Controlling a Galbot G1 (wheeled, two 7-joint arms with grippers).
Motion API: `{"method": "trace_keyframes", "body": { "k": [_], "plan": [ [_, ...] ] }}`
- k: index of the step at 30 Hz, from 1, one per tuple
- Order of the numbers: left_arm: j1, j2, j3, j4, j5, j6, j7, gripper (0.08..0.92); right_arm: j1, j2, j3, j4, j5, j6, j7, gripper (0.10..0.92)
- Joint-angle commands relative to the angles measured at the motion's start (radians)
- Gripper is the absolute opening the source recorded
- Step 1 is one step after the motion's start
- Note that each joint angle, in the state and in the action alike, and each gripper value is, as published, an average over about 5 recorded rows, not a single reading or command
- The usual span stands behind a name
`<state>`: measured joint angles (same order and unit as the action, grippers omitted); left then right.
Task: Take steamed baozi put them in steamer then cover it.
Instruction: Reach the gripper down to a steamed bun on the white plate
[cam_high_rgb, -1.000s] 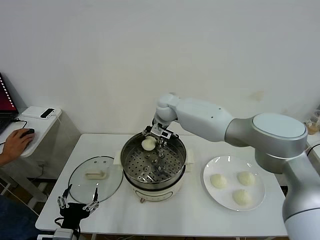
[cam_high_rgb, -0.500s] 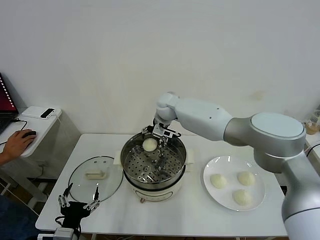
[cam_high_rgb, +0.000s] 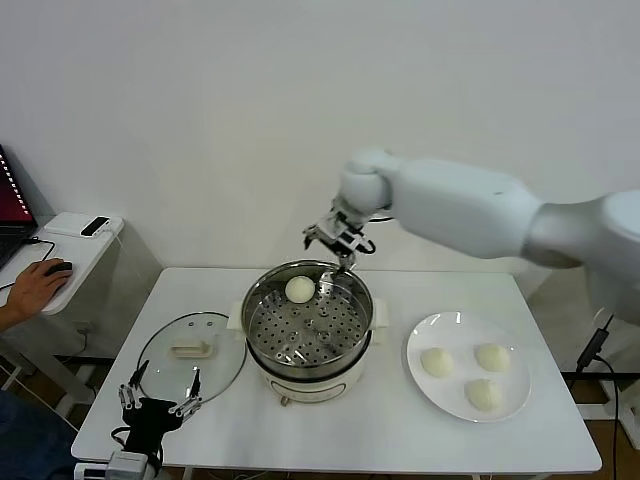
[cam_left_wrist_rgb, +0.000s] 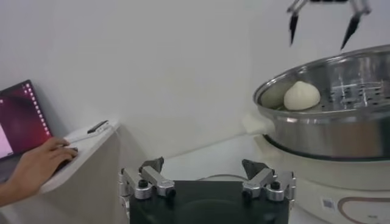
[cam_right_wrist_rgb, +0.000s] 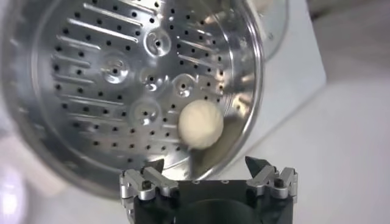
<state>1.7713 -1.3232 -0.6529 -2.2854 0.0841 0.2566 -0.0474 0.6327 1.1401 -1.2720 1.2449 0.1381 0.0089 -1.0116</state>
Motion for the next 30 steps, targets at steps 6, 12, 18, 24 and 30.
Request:
{"method": "trace_keyframes", "body": {
  "k": [6, 12, 18, 24, 30],
  "plan": [
    [-0.016, 0.032, 0.002, 0.0, -0.008, 0.005, 0.003, 0.823, 0.031, -0.586, -0.001, 0.386, 0.134, -0.389, -0.044, 0.823],
    [-0.025, 0.05, -0.006, 0.009, -0.01, 0.004, 0.003, 0.823, -0.054, -0.71, -0.003, 0.425, 0.035, -0.377, -0.042, 0.823],
    [-0.03, 0.049, -0.007, 0.017, -0.009, 0.005, 0.003, 0.823, -0.262, -0.734, 0.085, 0.42, -0.067, -0.364, -0.026, 0.823],
    [-0.031, 0.042, -0.007, 0.025, -0.005, 0.007, 0.003, 0.823, -0.471, -0.685, 0.236, 0.363, -0.134, -0.36, 0.001, 0.823],
    [-0.03, 0.031, -0.014, 0.031, -0.002, 0.01, 0.004, 0.823, -0.591, -0.611, 0.313, 0.293, -0.176, -0.361, 0.013, 0.823]
  ]
}}
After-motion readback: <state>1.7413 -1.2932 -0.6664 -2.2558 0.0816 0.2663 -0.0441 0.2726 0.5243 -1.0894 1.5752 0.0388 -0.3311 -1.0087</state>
